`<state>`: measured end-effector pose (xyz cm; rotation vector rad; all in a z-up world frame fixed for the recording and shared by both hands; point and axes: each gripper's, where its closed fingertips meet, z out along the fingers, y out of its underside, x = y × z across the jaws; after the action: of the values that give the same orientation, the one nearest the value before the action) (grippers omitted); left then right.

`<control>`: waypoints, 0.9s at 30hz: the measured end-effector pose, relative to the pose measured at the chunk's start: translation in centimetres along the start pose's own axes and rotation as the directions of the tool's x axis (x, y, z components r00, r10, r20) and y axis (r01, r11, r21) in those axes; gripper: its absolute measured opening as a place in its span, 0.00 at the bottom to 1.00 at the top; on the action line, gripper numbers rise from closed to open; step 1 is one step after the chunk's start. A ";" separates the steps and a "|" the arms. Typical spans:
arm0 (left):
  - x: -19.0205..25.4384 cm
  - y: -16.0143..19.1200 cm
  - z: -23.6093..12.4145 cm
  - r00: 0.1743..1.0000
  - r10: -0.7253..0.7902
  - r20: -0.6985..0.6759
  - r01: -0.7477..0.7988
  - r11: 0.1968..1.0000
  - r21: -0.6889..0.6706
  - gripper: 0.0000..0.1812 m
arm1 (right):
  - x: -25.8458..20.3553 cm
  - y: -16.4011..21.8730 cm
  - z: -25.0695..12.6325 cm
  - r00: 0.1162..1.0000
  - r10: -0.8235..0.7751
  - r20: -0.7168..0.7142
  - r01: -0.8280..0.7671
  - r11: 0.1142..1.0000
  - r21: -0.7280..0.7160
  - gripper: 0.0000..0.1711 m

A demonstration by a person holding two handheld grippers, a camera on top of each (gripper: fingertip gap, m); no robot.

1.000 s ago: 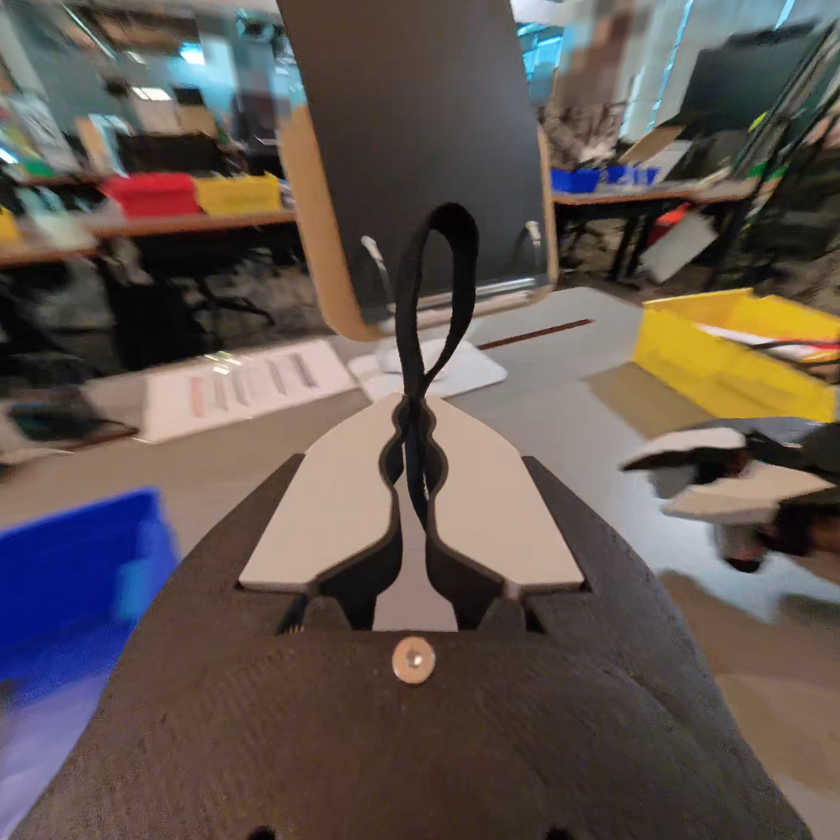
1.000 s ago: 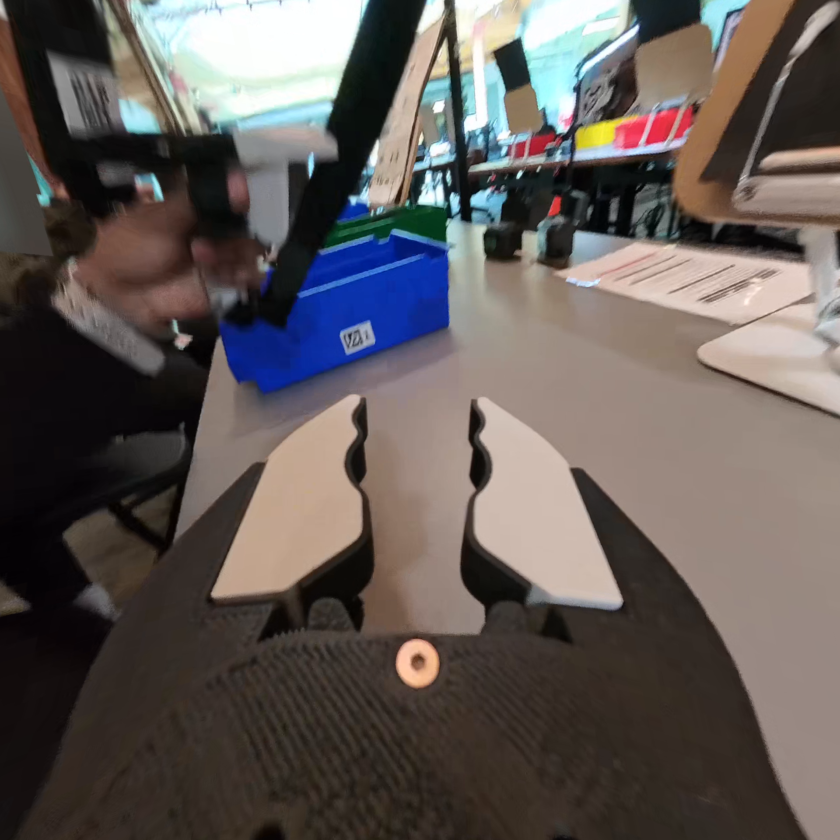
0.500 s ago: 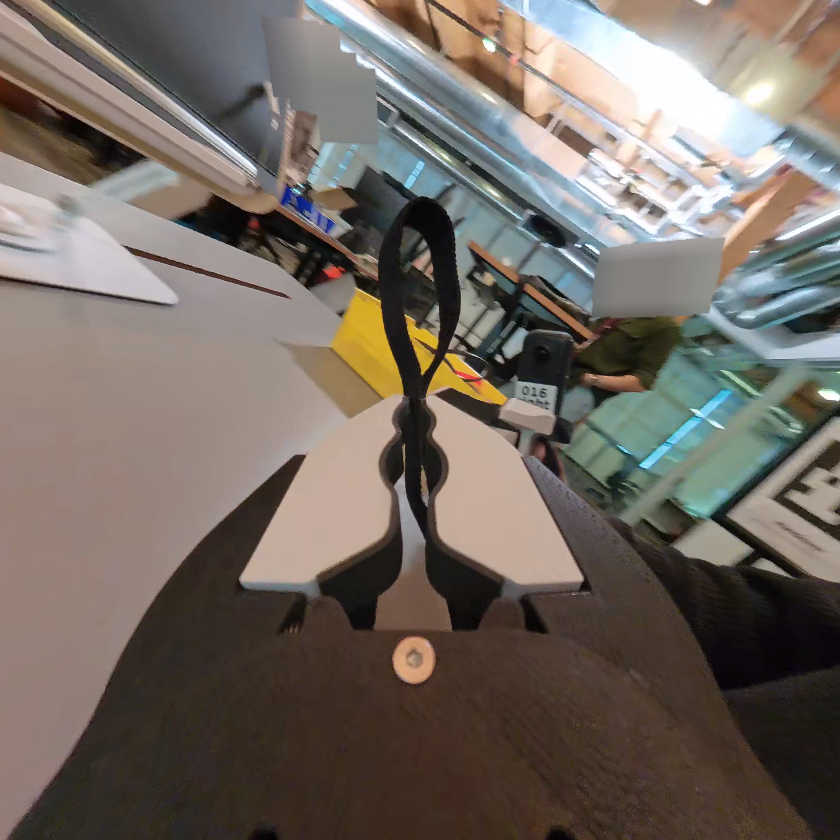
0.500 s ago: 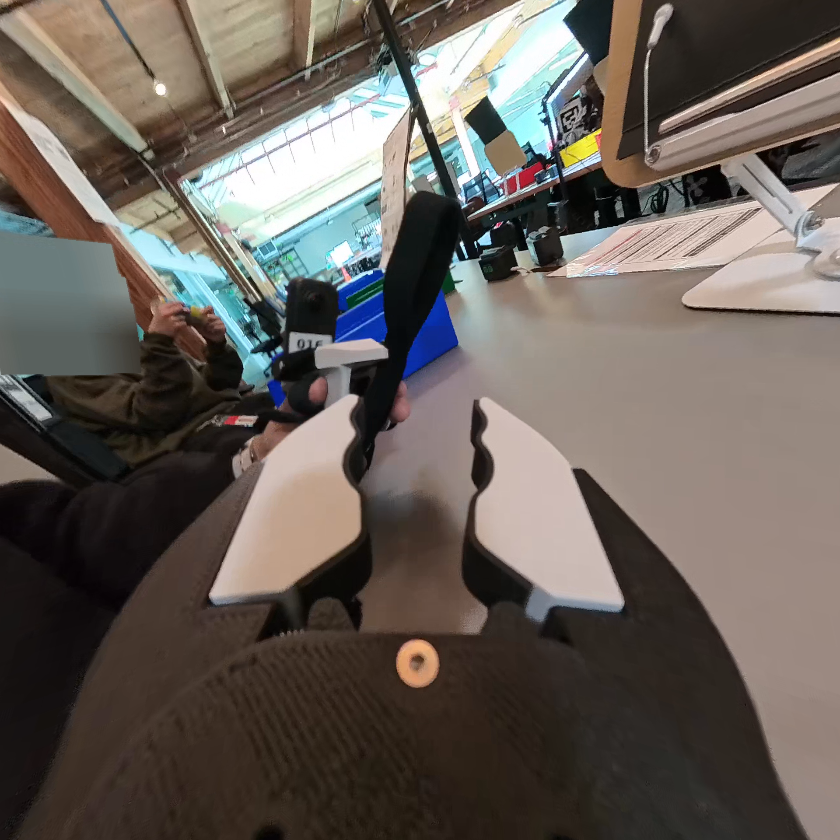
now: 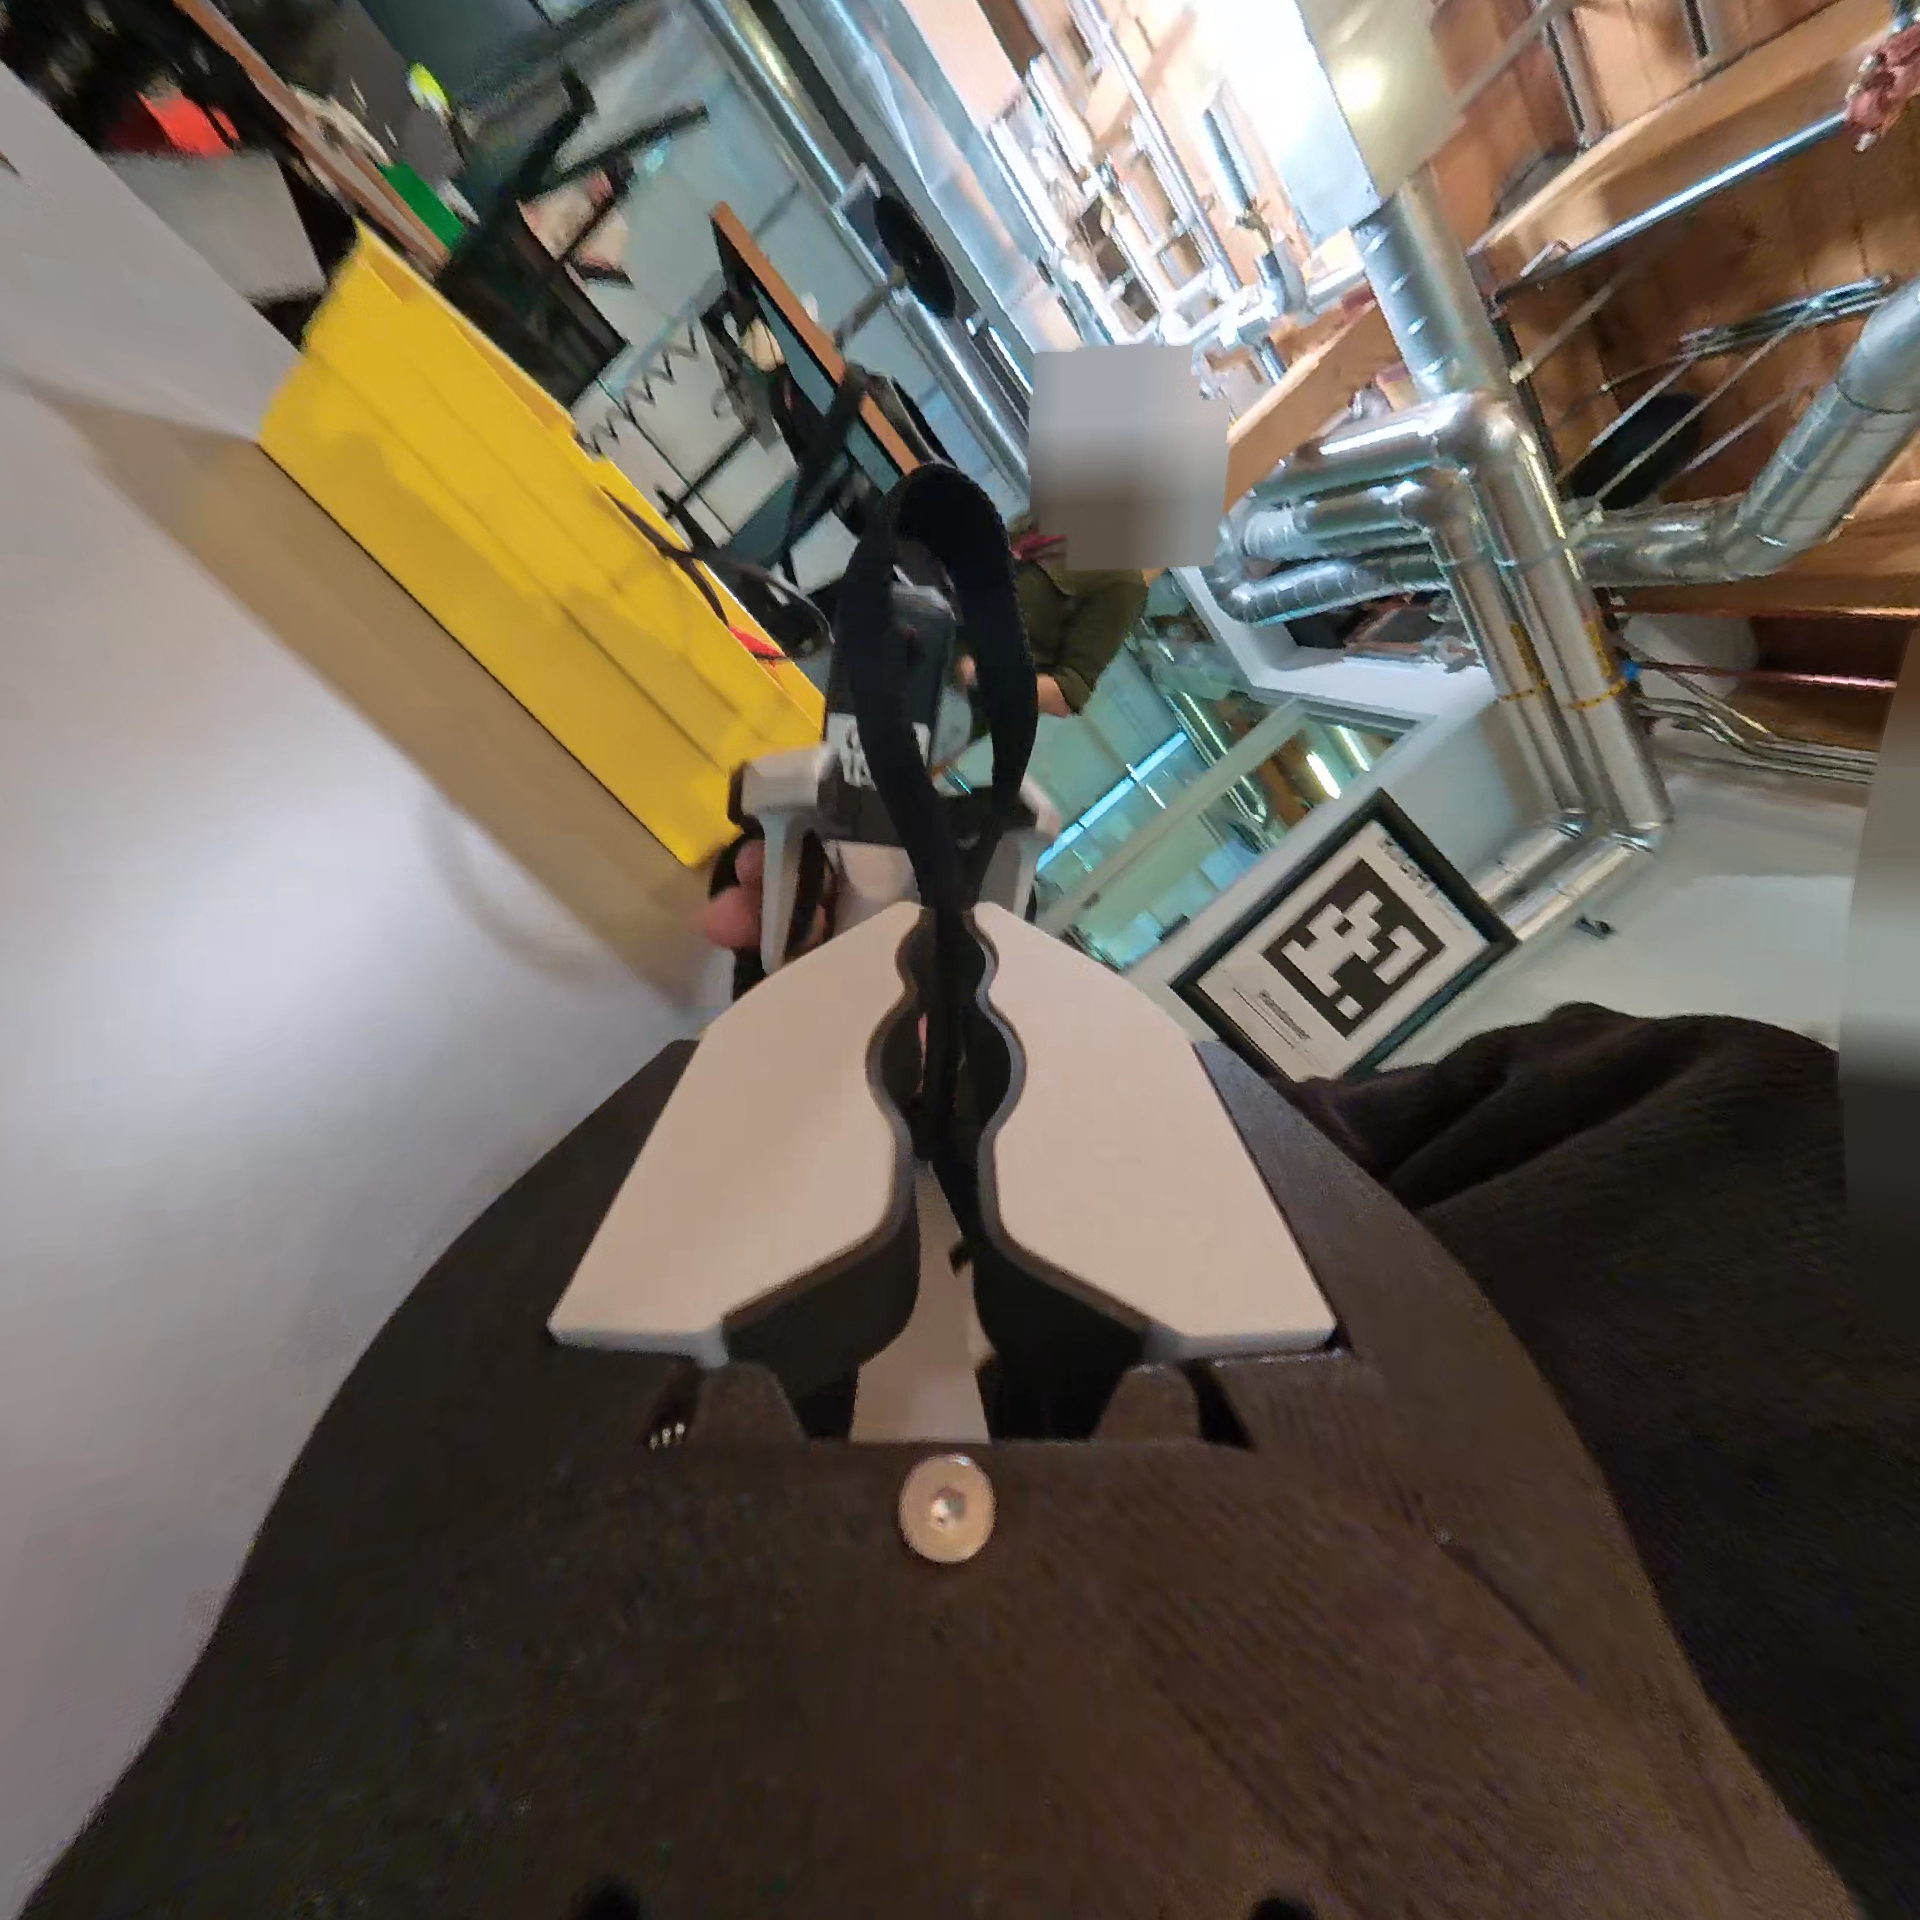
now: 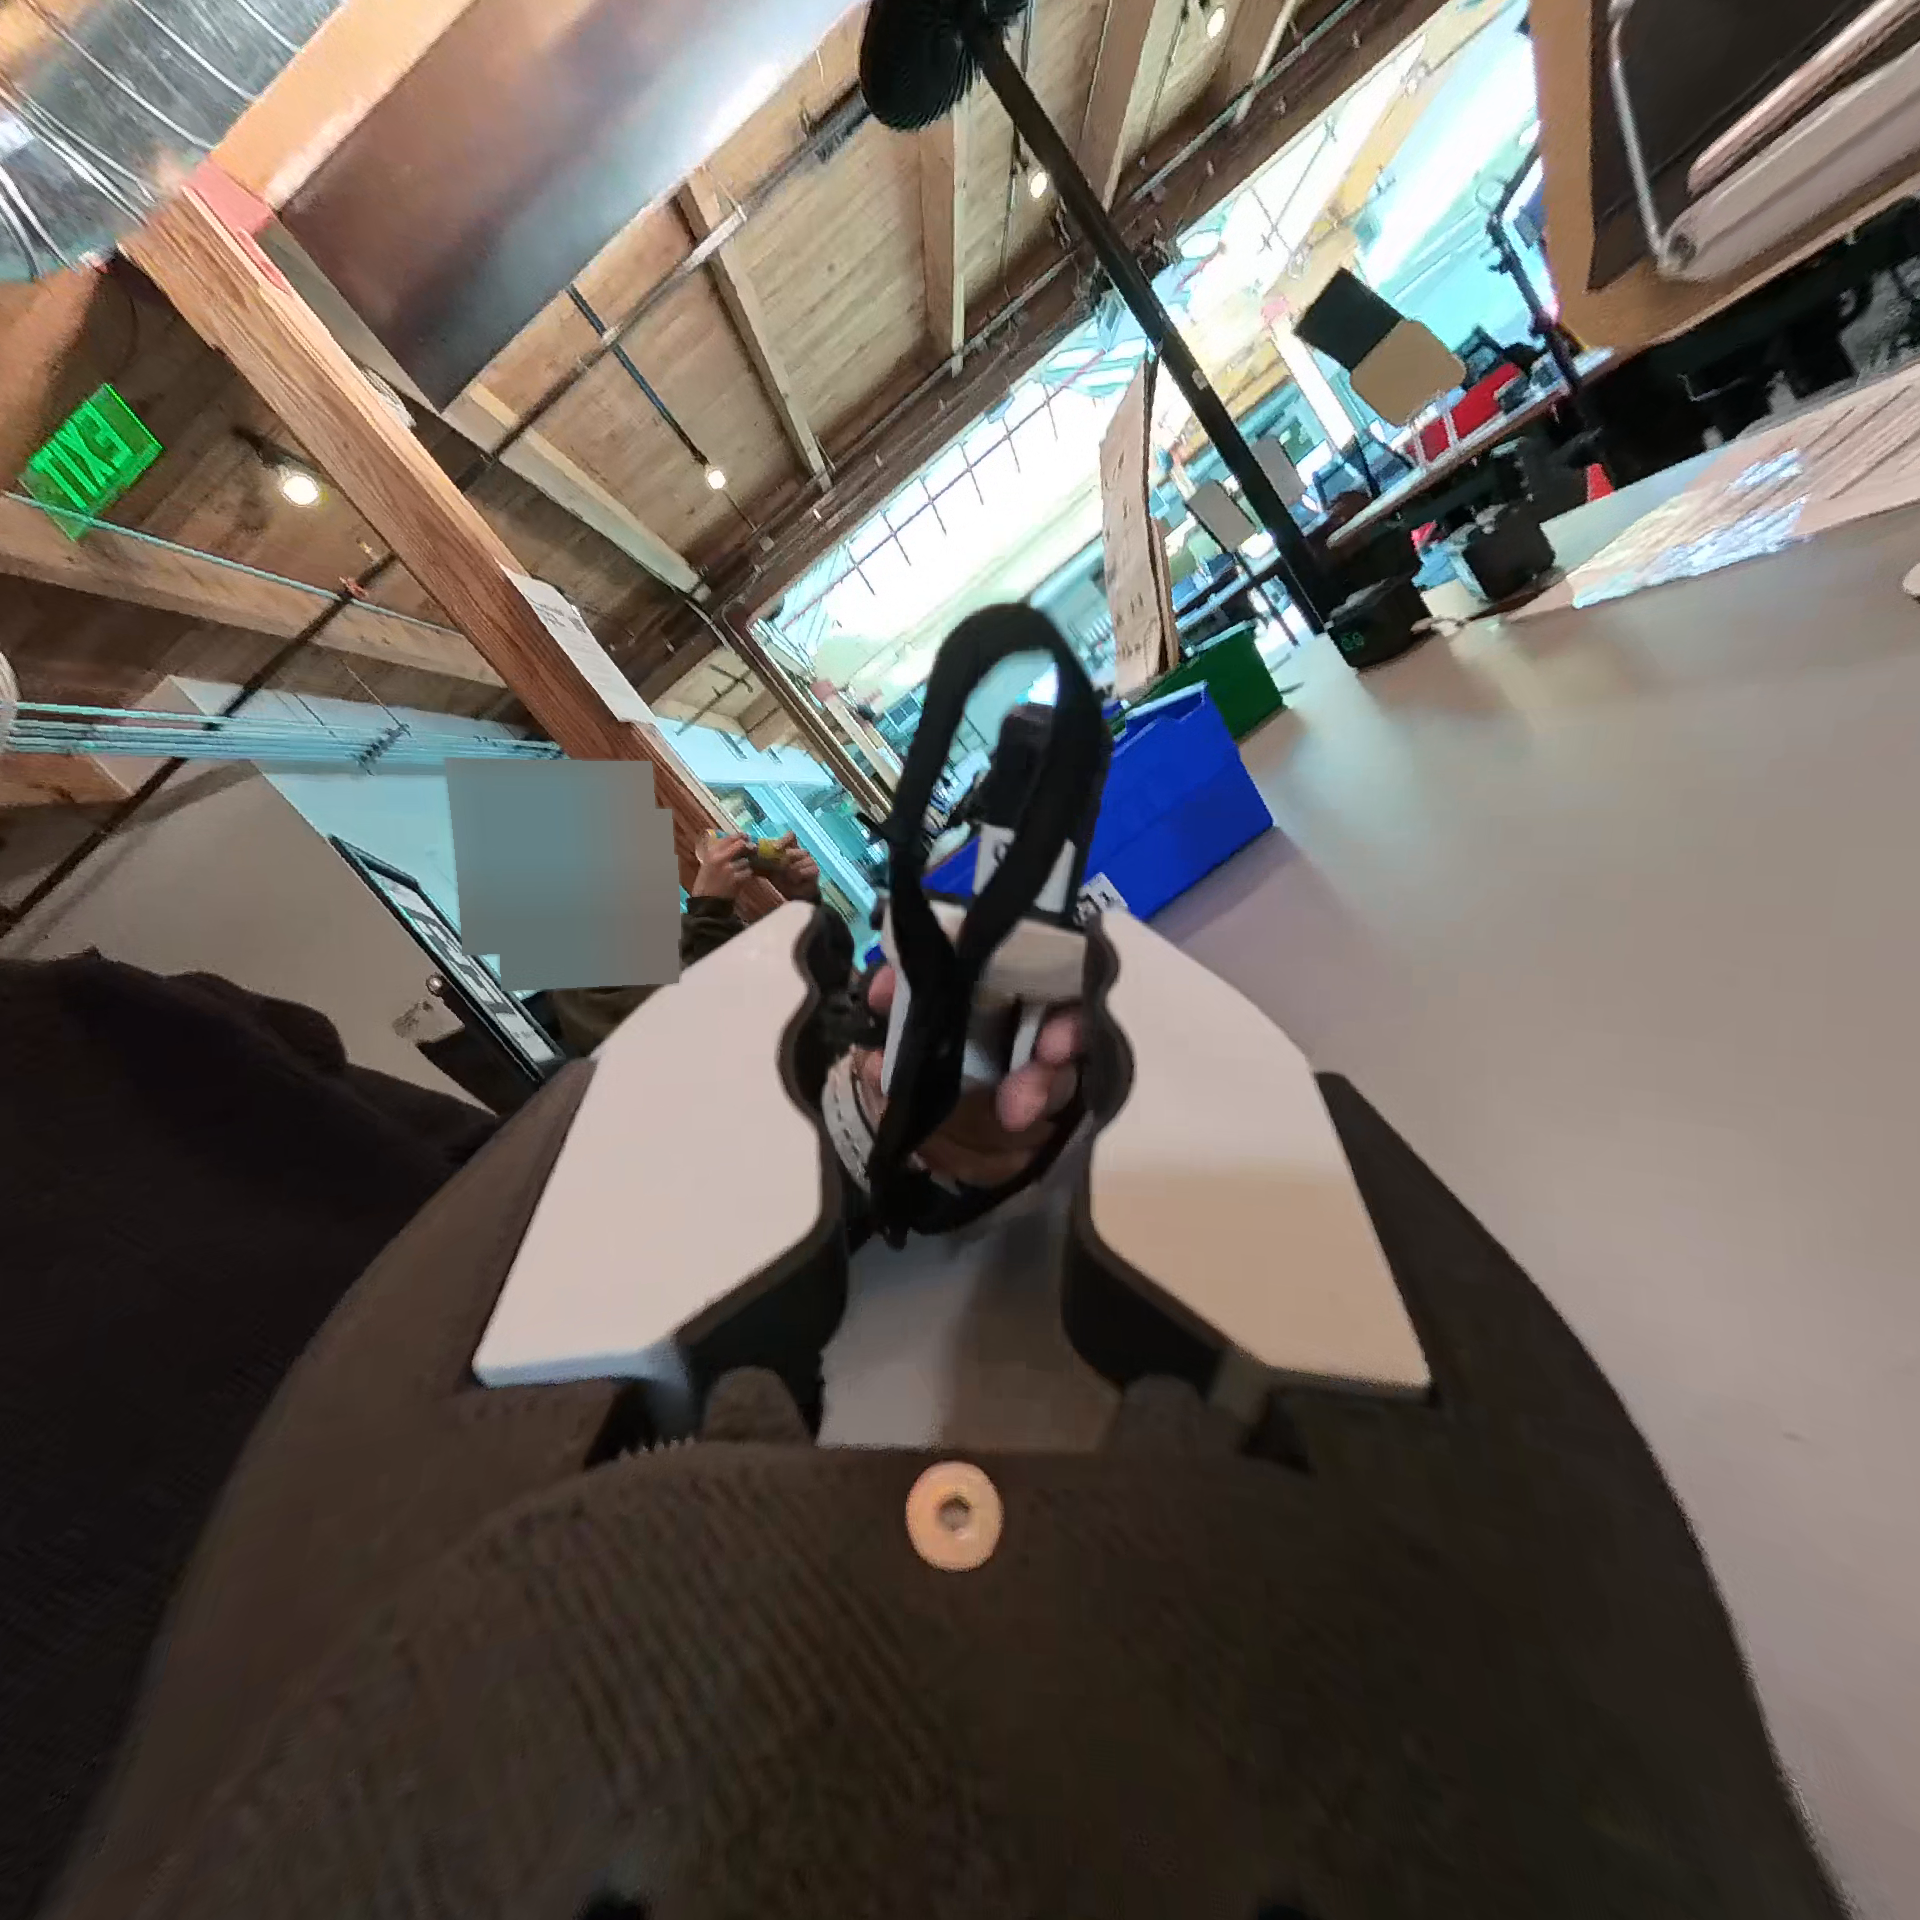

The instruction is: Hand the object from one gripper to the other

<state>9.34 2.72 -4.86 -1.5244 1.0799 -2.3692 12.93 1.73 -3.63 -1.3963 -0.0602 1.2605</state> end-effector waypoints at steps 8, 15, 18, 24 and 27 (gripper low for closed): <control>-0.2 3.4 0.8 0.999 -0.030 0.019 0.033 0.984 -0.177 0.02 | -0.6 -0.4 0.4 0.991 0.092 0.094 -0.095 0.995 0.029 0.13; -1.4 3.6 0.5 0.996 -0.040 0.082 0.054 0.981 -0.185 0.12 | -0.3 -0.7 -0.5 1.000 -0.021 0.014 0.021 1.000 0.021 0.01; -2.2 3.1 0.3 0.987 0.019 0.158 0.005 0.988 -0.151 0.24 | -0.3 -1.7 -1.2 1.000 -0.016 -0.001 0.016 0.996 0.087 0.01; -2.0 1.6 0.2 0.952 0.187 0.242 -0.176 0.982 -0.067 0.36 | -0.3 -2.5 -1.7 1.000 0.013 0.002 -0.013 0.989 0.147 0.01; -2.4 1.8 0.1 0.922 0.268 0.280 -0.242 0.962 -0.122 0.36 | -0.3 -2.6 -1.3 1.000 0.003 0.025 -0.006 0.992 0.123 0.01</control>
<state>10.10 2.47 -7.77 -1.5882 1.2323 -1.8762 15.26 1.40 -1.91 -1.2751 0.0034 1.2645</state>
